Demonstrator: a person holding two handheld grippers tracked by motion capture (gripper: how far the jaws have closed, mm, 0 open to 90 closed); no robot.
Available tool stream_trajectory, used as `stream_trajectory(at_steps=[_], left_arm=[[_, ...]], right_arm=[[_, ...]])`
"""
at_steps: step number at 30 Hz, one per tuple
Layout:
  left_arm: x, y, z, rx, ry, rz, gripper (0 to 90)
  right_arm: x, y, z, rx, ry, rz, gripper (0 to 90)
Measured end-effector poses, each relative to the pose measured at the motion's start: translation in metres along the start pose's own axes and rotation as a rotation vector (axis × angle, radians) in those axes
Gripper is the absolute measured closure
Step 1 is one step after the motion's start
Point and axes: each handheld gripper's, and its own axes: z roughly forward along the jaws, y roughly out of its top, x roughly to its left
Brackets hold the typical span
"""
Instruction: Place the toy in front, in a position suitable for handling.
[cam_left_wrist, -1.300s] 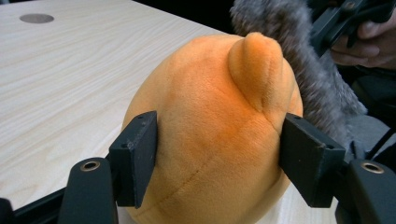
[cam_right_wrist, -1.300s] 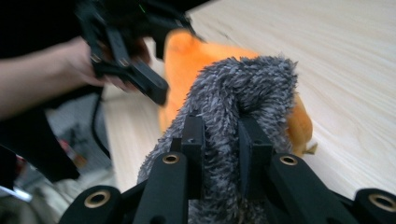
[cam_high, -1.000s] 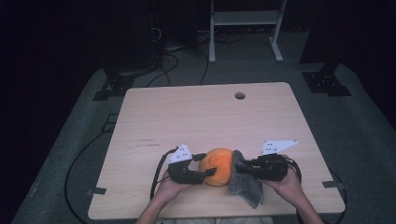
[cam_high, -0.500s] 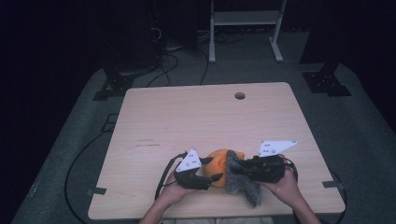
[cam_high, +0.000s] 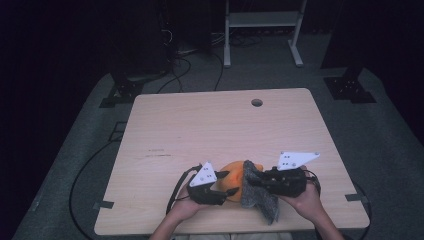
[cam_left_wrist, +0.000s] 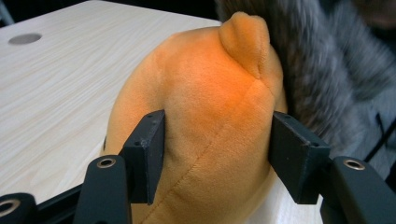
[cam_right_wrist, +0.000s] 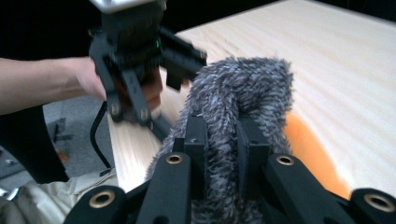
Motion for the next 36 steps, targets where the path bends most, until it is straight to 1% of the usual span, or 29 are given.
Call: stream_trajectory(at_steps=[1, 2, 3, 4, 5, 6, 7, 8, 9, 11, 13, 14, 15, 17, 18, 19, 21, 23, 24, 25, 26, 27, 28, 29, 31, 32, 34, 36], left_arm=[[-0.002, 0.001, 0.0, 0.007, 0.002, 0.018, 39.7], [-0.004, 0.002, 0.0, 0.009, 0.0, 0.023, 38.5], [-0.004, 0.004, -0.001, 0.015, -0.005, 0.032, 35.7], [-0.004, 0.006, -0.002, 0.021, -0.008, 0.038, 31.4], [-0.004, 0.007, -0.003, 0.011, -0.014, 0.029, 27.4], [-0.003, 0.009, -0.003, 0.002, -0.01, 0.015, 25.8], [-0.004, 0.009, -0.002, 0.005, -0.013, 0.015, 25.6], [-0.006, 0.008, 0.0, 0.01, -0.012, 0.033, 28.1], [-0.008, 0.006, 0.002, 0.005, -0.01, 0.055, 33.2], [-0.012, 0.005, 0.003, 0.013, -0.027, 0.093, 38.5], [-0.017, 0.006, 0.004, 0.025, -0.037, 0.143, 40.7], [-0.019, 0.006, 0.003, 0.037, -0.042, 0.167, 40.9], [-0.02, 0.006, 0.003, 0.044, -0.044, 0.18, 41.0], [-0.019, 0.005, 0.001, 0.049, -0.048, 0.178, 40.8], [-0.018, 0.004, 0.001, 0.043, -0.051, 0.167, 40.3], [-0.017, 0.004, 0.0, 0.032, -0.052, 0.155, 40.0], [-0.016, 0.005, 0.0, 0.026, -0.042, 0.137, 37.8], [-0.017, 0.005, 0.003, 0.026, -0.04, 0.137, 33.6], [-0.017, 0.006, 0.005, 0.034, -0.039, 0.133, 29.6], [-0.019, 0.006, 0.008, 0.035, -0.035, 0.127, 24.7], [-0.02, 0.006, 0.01, 0.041, -0.027, 0.133, 22.0], [-0.02, 0.005, 0.011, 0.047, -0.023, 0.143, 22.0], [-0.019, 0.005, 0.01, 0.047, -0.023, 0.149, 24.8], [-0.018, 0.004, 0.007, 0.042, -0.021, 0.154, 30.4], [-0.015, 0.003, 0.005, 0.03, -0.024, 0.137, 35.9], [-0.014, 0.002, 0.004, 0.028, -0.025, 0.133, 36.8], [-0.013, 0.002, 0.003, 0.026, -0.026, 0.128, 37.3], [-0.012, 0.001, 0.003, 0.021, -0.031, 0.123, 37.4]], right_arm=[[0.002, 0.003, 0.001, 0.006, -0.009, -0.015, 76.5], [0.003, 0.004, 0.002, 0.024, -0.017, -0.02, 76.5], [0.002, 0.002, 0.004, 0.037, -0.02, -0.016, 76.6], [0.001, -0.001, 0.005, 0.049, -0.013, -0.009, 76.7], [0.0, -0.003, 0.006, 0.064, -0.001, -0.006, 76.9], [0.0, -0.005, 0.006, 0.072, 0.011, -0.007, 76.9], [0.001, -0.005, 0.005, 0.087, 0.03, -0.007, 76.9], [0.003, -0.004, 0.005, 0.099, 0.031, -0.017, 76.9], [0.006, -0.001, 0.004, 0.104, 0.028, -0.032, 76.8], [0.013, 0.005, 0.002, 0.095, 0.029, -0.058, 76.8], [0.016, 0.009, 0.0, 0.065, 0.024, -0.069, 76.9], [0.016, 0.01, 0.001, 0.071, 0.025, -0.073, 76.9], [0.015, 0.009, 0.003, 0.092, 0.021, -0.075, 77.0], [0.013, 0.004, 0.006, 0.133, 0.013, -0.084, 77.0], [0.01, 0.002, 0.006, 0.145, 0.02, -0.075, 77.0], [0.007, 0.0, 0.004, 0.148, 0.027, -0.063, 77.0], [0.0, -0.002, -0.003, 0.151, 0.013, -0.043, 77.0], [-0.006, -0.004, -0.008, 0.143, -0.001, -0.019, 77.0], [-0.007, -0.005, -0.008, 0.13, 0.014, -0.003, 77.2], [-0.006, -0.006, -0.006, 0.118, 0.039, 0.011, 77.3], [-0.004, -0.006, -0.003, 0.115, 0.062, 0.008, 77.2], [-0.002, -0.005, 0.0, 0.123, 0.072, 0.001, 77.2], [-0.001, -0.005, 0.001, 0.126, 0.075, -0.005, 77.2], [-0.002, -0.004, 0.001, 0.126, 0.075, 0.001, 77.2], [-0.008, -0.006, -0.003, 0.12, 0.068, 0.021, 77.2], [-0.012, -0.008, -0.005, 0.12, 0.054, 0.028, 77.2], [-0.02, -0.014, -0.009, 0.141, 0.007, 0.045, 77.2], [-0.029, -0.021, -0.013, 0.137, -0.014, 0.085, 77.3]])
